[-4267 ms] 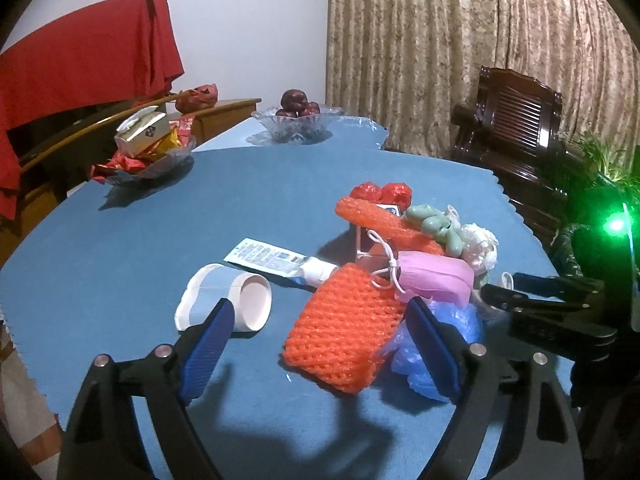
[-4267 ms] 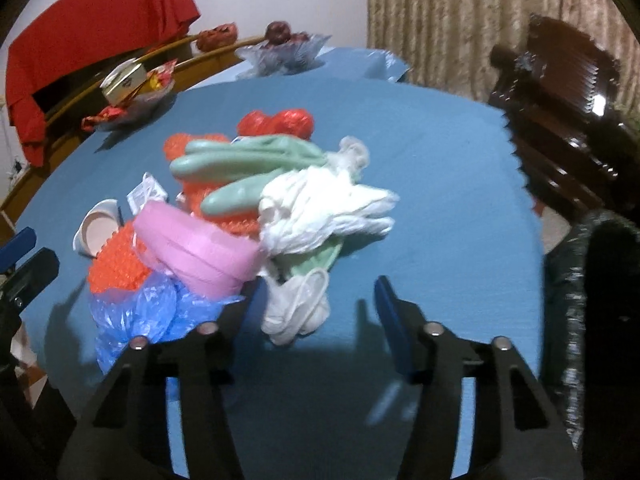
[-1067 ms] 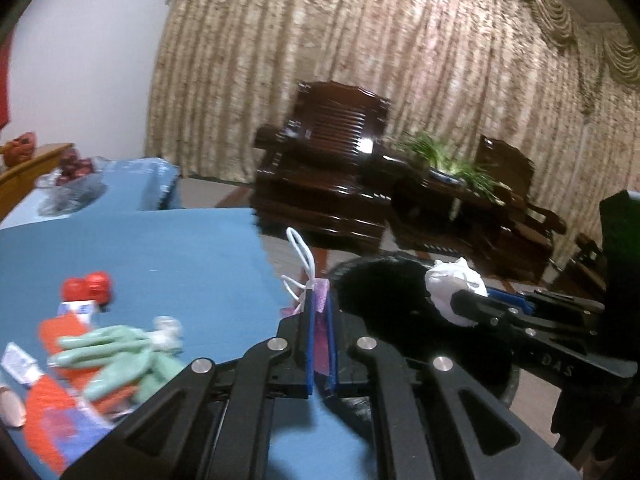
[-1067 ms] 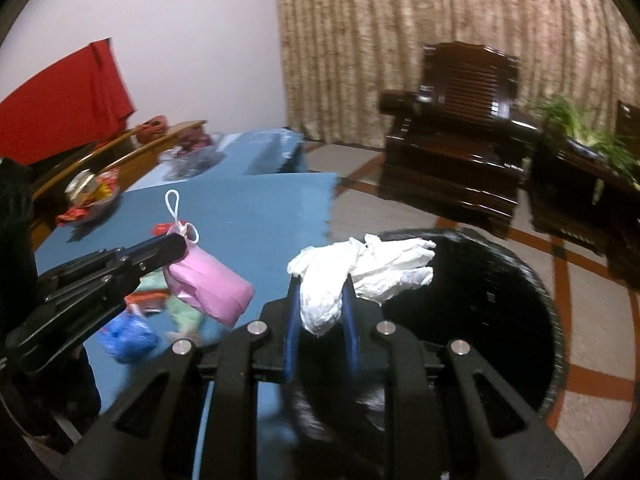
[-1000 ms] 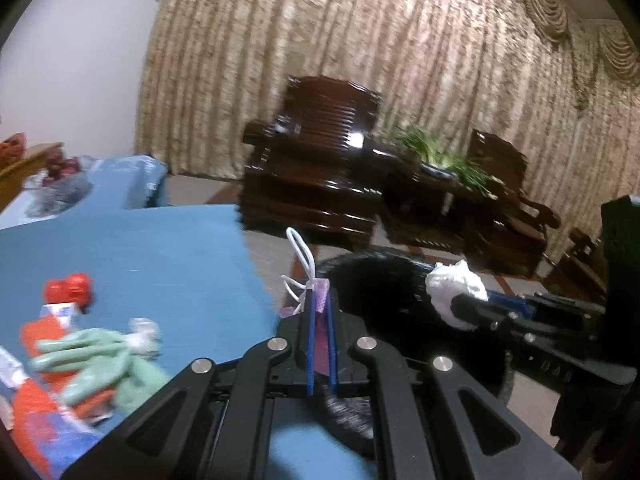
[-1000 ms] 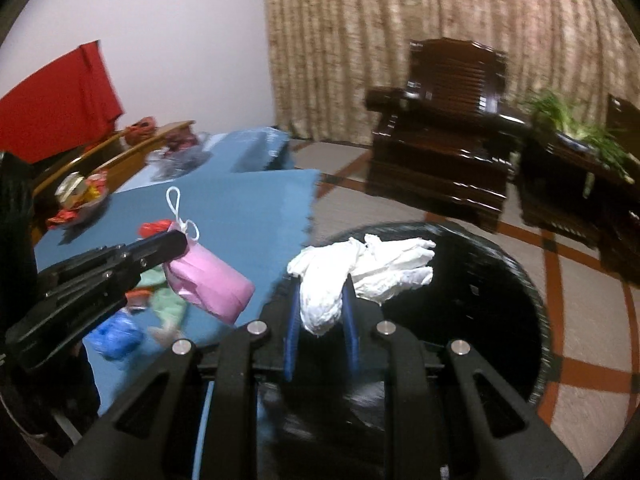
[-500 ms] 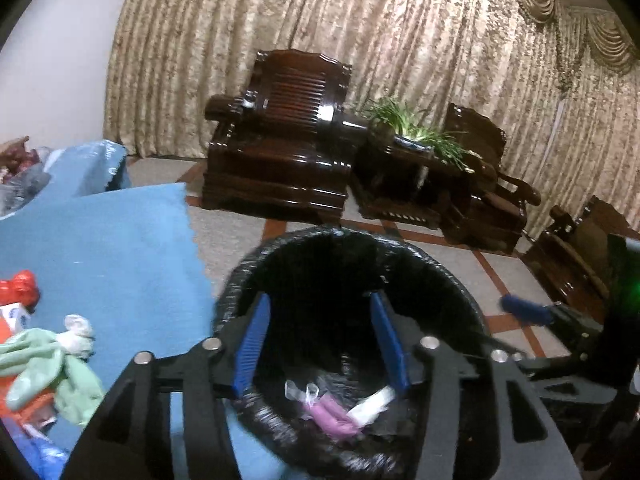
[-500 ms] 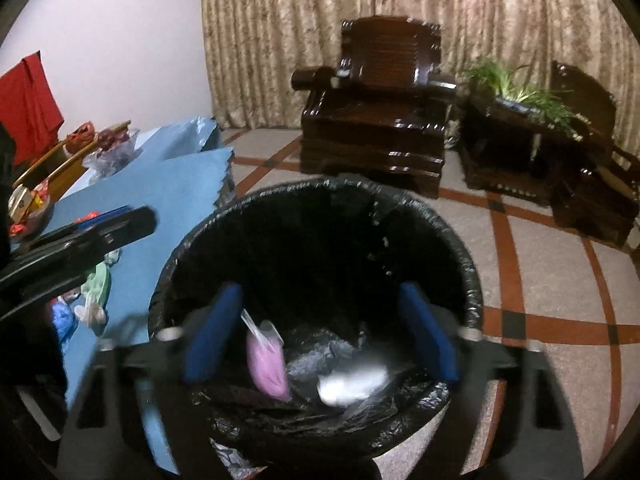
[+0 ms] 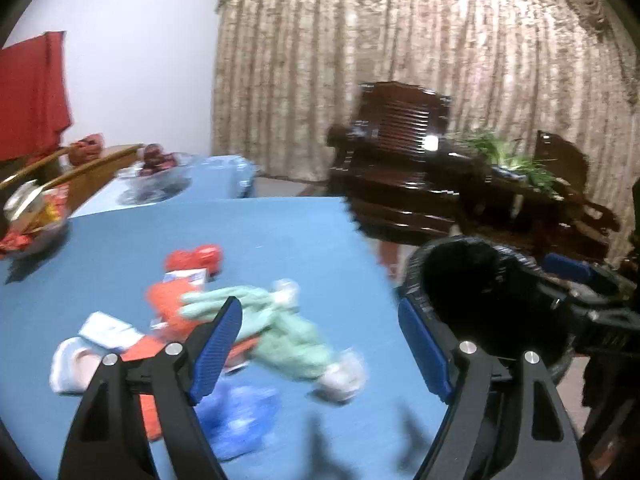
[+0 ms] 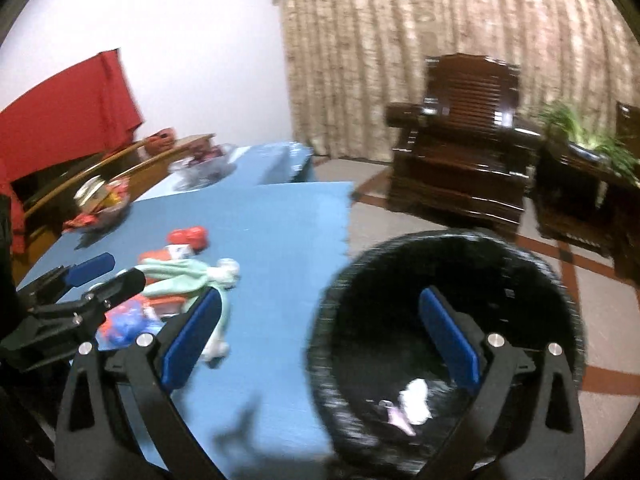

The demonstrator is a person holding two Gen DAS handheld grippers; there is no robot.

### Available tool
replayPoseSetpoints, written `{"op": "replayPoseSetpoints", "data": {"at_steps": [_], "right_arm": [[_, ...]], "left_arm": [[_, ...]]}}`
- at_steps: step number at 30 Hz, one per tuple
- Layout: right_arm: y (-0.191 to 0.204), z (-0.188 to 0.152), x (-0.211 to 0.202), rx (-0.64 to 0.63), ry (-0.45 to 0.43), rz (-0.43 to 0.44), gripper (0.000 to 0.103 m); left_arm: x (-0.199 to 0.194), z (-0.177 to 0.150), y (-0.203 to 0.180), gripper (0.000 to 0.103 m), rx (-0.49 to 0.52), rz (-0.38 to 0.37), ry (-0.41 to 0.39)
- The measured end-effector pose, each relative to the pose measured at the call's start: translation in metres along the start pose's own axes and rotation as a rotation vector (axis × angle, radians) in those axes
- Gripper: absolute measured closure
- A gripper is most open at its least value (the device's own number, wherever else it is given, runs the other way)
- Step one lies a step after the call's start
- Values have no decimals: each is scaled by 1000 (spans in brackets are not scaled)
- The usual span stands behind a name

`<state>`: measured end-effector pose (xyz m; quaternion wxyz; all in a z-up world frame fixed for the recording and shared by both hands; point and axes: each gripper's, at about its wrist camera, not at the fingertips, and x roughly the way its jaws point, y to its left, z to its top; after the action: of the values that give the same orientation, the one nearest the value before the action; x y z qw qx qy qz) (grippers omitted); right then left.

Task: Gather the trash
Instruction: 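Grasp the blue plastic bag with the left gripper while the right gripper grasps the green glove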

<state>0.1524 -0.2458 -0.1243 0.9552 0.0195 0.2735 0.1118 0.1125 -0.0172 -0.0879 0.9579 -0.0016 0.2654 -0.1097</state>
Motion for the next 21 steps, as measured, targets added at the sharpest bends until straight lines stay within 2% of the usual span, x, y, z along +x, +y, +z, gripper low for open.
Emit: {"op": "replayPoseSetpoints", "data": {"at_steps": [6, 13, 17, 21], "right_arm": [[43, 1, 26, -52, 31, 86, 7], [71, -6, 70, -94, 94, 137, 7], [78, -18, 94, -106, 146, 151, 17], [82, -28, 118, -116, 206, 155, 22]], "left_arm": [[-6, -33, 38, 24, -31, 101, 46], [-4, -55, 62, 24, -63, 150, 64], [-3, -58, 68, 25, -71, 162, 69], [1, -61, 72, 25, -85, 161, 80]]}}
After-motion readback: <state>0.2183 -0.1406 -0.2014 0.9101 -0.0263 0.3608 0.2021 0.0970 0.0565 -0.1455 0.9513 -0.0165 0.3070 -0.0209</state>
